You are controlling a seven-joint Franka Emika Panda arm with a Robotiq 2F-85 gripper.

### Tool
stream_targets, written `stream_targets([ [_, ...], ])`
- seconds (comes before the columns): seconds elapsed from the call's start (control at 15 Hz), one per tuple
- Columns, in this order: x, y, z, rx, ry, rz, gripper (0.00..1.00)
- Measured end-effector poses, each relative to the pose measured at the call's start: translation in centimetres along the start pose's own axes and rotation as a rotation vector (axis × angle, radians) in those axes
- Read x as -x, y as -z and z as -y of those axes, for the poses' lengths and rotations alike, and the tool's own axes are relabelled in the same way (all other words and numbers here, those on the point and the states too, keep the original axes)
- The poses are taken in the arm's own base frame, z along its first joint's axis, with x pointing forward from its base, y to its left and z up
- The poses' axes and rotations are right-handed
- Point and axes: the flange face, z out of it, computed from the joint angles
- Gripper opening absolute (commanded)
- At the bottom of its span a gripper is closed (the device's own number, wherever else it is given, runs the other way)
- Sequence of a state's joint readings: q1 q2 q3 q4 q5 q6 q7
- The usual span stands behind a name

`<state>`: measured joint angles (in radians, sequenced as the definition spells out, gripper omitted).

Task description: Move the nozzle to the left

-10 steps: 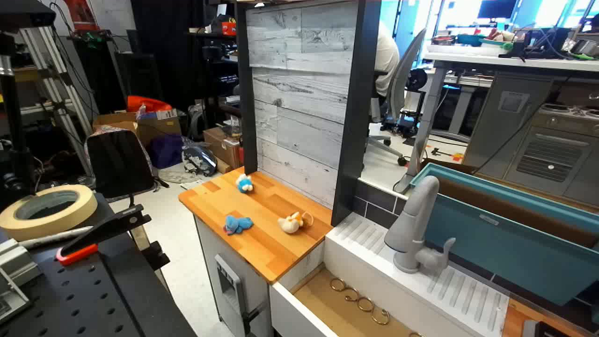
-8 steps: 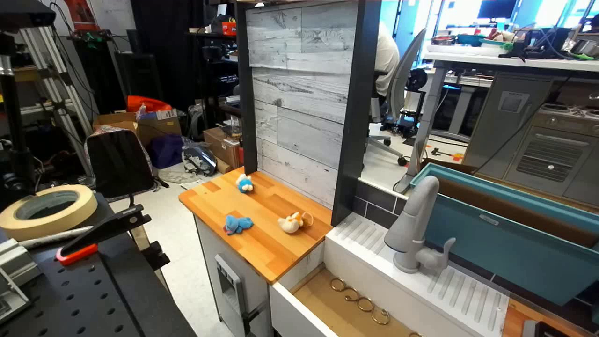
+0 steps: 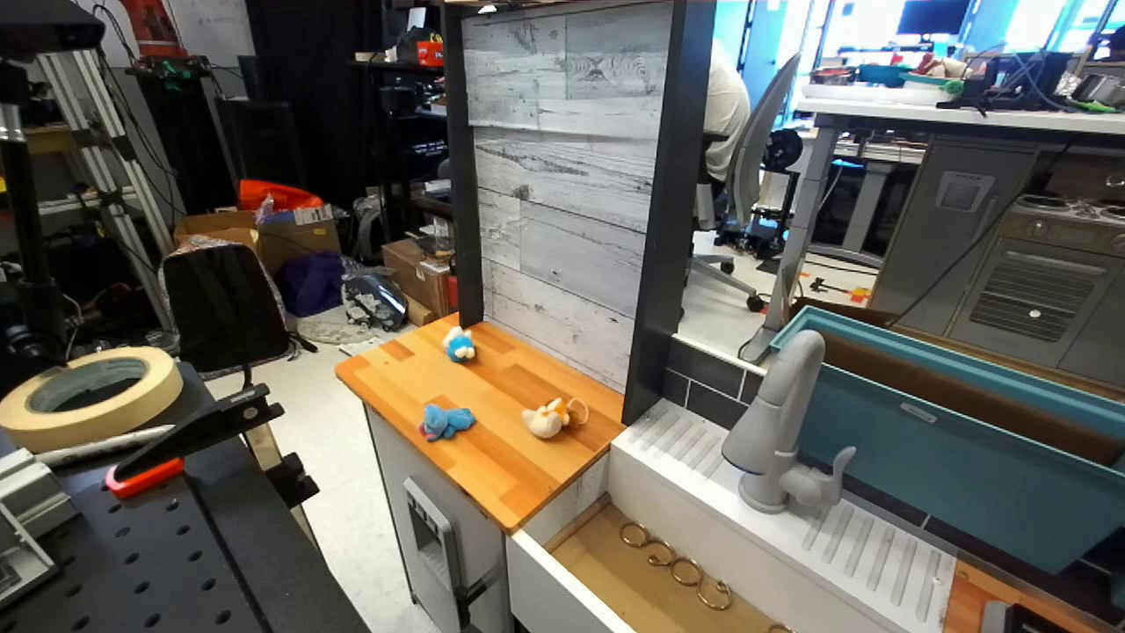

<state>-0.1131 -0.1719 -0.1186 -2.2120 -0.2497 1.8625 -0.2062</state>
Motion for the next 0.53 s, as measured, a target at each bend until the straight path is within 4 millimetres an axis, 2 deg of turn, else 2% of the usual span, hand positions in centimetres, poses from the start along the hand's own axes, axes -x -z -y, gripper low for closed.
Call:
stream_targets([
  [0.27, -0.3, -0.2, 0.1, 0.0, -0.003, 0.004, 1.0],
  [0.53, -1.8, -1.2, 0.3, 0.003, 0.007, 0.017, 1.0],
])
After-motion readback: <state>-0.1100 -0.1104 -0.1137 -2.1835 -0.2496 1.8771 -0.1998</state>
